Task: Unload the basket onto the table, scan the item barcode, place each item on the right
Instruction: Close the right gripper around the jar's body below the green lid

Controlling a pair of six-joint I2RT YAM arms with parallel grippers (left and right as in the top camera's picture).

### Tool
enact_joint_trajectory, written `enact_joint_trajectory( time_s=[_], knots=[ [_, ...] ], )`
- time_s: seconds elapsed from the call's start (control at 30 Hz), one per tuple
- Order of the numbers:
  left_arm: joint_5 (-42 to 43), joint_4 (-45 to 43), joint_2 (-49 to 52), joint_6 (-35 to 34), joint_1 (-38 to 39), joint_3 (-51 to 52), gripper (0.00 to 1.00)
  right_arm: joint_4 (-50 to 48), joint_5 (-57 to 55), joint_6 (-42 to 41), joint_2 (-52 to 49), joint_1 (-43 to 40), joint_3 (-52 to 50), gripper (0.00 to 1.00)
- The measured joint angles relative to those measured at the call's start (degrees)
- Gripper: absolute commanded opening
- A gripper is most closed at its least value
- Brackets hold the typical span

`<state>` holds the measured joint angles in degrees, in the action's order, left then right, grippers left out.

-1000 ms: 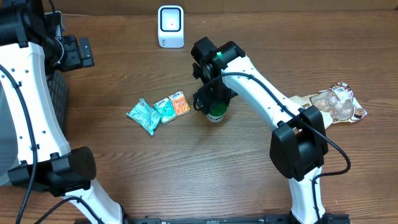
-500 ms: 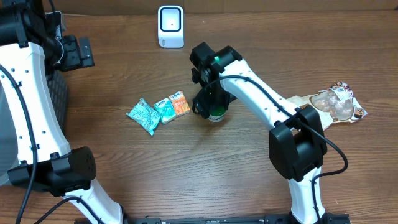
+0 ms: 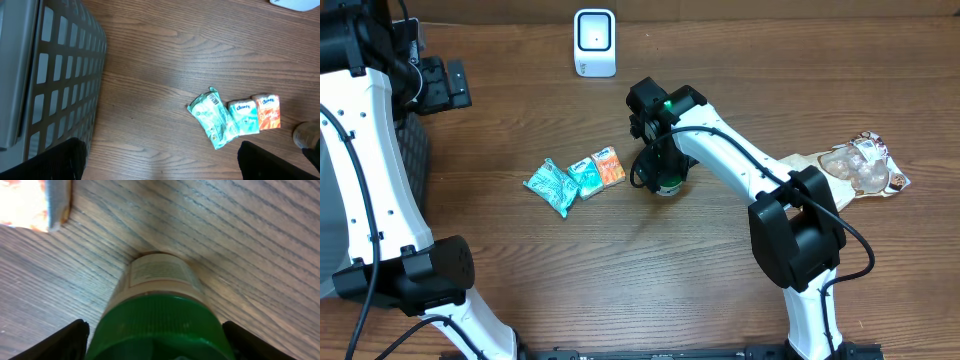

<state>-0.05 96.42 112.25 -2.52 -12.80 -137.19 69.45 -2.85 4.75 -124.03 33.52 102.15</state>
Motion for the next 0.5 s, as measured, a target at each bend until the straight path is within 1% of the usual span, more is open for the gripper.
enact_joint_trajectory(
  time_s=[0.17, 0.3, 0.37, 0.5],
  knots=[
    [0.02, 0.00, 0.00, 0.00, 0.00, 0.00, 0.99, -0.44, -1.77, 0.00, 0.00, 0.00, -0.13, 0.72],
    [0.02, 0.00, 0.00, 0.00, 0.00, 0.00, 0.99, -0.46, -2.12, 0.09, 0.00, 0.02, -0.15, 0.61],
    [0.02, 0.00, 0.00, 0.00, 0.00, 0.00, 0.99, -0.46, -2.23, -0.07, 0.00, 0.00, -0.15, 0.58],
    [0.02, 0.00, 0.00, 0.00, 0.00, 0.00, 0.99, -0.33, -2.27, -0.07, 0.00, 0.00, -0.11, 0.57]
  ],
)
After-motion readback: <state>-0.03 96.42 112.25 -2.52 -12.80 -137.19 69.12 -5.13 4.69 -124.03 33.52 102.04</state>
